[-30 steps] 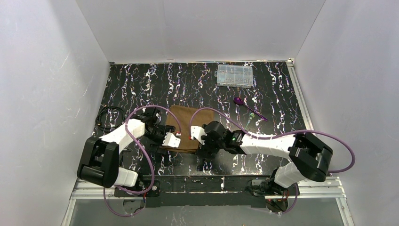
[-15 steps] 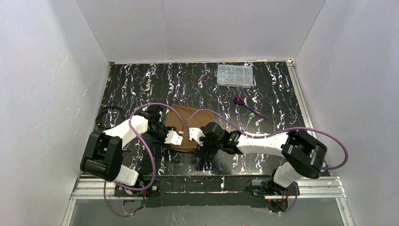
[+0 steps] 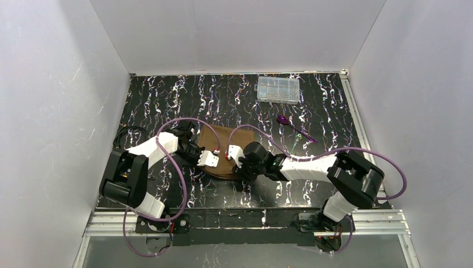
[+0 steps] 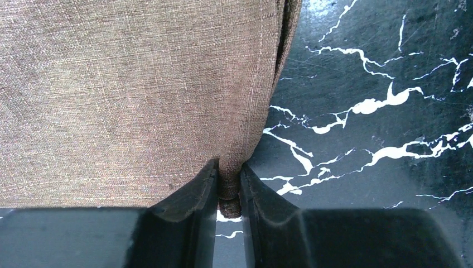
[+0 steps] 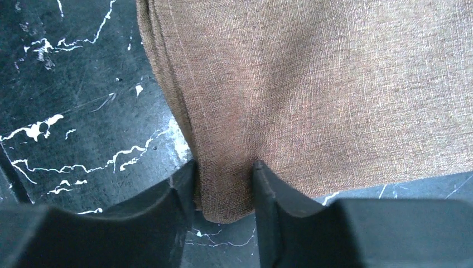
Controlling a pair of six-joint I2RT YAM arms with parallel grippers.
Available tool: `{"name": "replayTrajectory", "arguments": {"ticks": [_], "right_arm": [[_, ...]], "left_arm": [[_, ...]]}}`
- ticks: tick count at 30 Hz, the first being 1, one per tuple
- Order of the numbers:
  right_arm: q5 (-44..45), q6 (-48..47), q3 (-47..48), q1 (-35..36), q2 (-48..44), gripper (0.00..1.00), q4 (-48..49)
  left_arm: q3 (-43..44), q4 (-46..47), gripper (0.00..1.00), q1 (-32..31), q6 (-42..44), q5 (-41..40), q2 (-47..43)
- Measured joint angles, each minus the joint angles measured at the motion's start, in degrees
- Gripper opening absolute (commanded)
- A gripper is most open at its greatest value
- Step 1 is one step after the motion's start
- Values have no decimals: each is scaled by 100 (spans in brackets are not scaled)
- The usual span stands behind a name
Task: Fold the napkin into a case and place the utensils inside
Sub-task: Pick up the lower triangle-folded napkin from the center of the board, then fold the lower triangle-folded napkin at the center of the board.
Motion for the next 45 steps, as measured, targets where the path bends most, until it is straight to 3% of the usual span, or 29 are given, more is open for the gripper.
{"name": "replayTrajectory", "arguments": {"ticks": [11,21,26,33,45], "right_arm": [[-350,450,-219,-22,-136,19,229],[-1213,1016,-201,-79,-420,17,-282],[-1744,1311,-199,-435,-525,17,-444],[-2673,1665,177,-1207,-256,16,-726],[-3875,2024,743,-1670,518,12,-977]], "left_arm": [[310,-407,1,0,-553,92,76],[1198,-1978,0,0,-1248,710,85],[1405,-2553,0,0,-1572,990,264],[1582,-2833,0,0,-2087,1139,669],[1770,-2352,0,50,-2909,846,855]]}}
